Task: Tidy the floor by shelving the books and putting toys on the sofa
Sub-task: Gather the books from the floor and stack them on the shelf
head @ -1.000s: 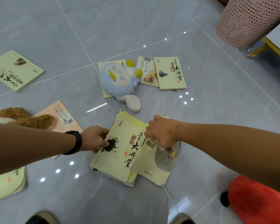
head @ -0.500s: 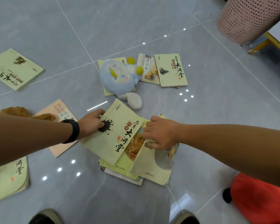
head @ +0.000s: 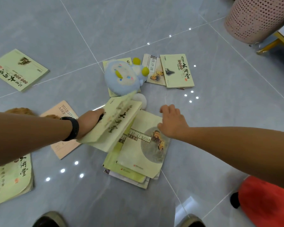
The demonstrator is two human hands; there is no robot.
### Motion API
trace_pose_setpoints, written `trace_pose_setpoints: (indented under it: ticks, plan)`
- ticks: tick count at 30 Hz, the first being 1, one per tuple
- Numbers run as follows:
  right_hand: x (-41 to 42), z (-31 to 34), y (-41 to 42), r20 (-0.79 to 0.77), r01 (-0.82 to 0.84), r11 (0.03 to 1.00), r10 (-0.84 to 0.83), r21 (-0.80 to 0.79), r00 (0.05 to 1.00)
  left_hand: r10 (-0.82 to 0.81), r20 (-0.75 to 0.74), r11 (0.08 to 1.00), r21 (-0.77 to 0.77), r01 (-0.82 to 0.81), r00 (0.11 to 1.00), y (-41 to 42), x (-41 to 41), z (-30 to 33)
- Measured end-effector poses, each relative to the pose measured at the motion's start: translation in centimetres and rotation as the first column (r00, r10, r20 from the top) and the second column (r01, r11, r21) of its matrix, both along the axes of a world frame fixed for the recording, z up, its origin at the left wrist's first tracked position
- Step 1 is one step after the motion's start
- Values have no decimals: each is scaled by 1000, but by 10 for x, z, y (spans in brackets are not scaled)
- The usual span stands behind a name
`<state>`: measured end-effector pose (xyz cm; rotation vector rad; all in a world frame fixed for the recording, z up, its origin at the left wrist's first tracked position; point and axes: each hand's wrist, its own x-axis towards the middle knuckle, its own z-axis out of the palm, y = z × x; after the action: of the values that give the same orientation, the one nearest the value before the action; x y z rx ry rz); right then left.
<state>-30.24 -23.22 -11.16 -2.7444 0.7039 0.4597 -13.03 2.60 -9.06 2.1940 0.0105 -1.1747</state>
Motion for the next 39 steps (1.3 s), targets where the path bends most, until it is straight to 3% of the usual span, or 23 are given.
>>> trace_pose_setpoints:
  ticks: [3, 5, 8, 10, 12, 16, 18, 21, 24, 28, 32, 36, 39]
  plan:
    - [-11, -3, -19, -308, 312, 931, -246, 188, 919, -39, -47, 998, -42, 38, 998, -6, -19, -13]
    - [-19, -6, -18, -398, 453, 846, -326, 282, 857, -181, -53, 984, -20, 180, 982, -11, -32, -22]
    - [-23, -8, -12, -439, 640, 619, -469, 455, 766, -311, -84, 949, 29, 314, 947, -16, -47, -32]
    - [-23, -9, -8, -440, 686, 513, -528, 517, 726, -394, -60, 917, 50, 397, 917, -18, -54, -39]
    - [-21, -8, -2, -429, 673, 478, -526, 565, 734, -425, -45, 901, 73, 427, 904, -21, -61, -40]
    - [-16, -6, 17, -504, 642, 394, -402, 658, 764, -331, -40, 942, 54, 333, 943, -20, -70, -39]
    - [-13, -6, 24, -512, 628, 423, -363, 653, 778, -264, -82, 961, 57, 269, 961, -15, -65, -39]
    - [-15, -15, 32, -423, 642, 525, -486, 559, 765, -160, -276, 984, 35, 176, 948, -12, -56, -42]
    - [-22, -25, 40, -453, 725, 446, -575, 525, 681, -114, -416, 993, -33, 110, 902, -11, -56, -38]
    - [-29, -28, 35, -534, 776, 314, -583, 547, 612, -182, -356, 982, -23, 186, 917, -8, -54, -41]
    - [-35, -27, 36, -581, 728, 304, -450, 614, 678, -205, -219, 977, 18, 214, 954, -12, -67, -42]
    - [-39, -26, 46, -525, 660, 308, -419, 685, 741, -86, -347, 996, -13, 87, 934, -19, -62, -36]
    - [-36, -21, 48, -455, 596, 322, -417, 736, 787, -169, -454, 985, -57, 161, 875, -20, -63, -25]
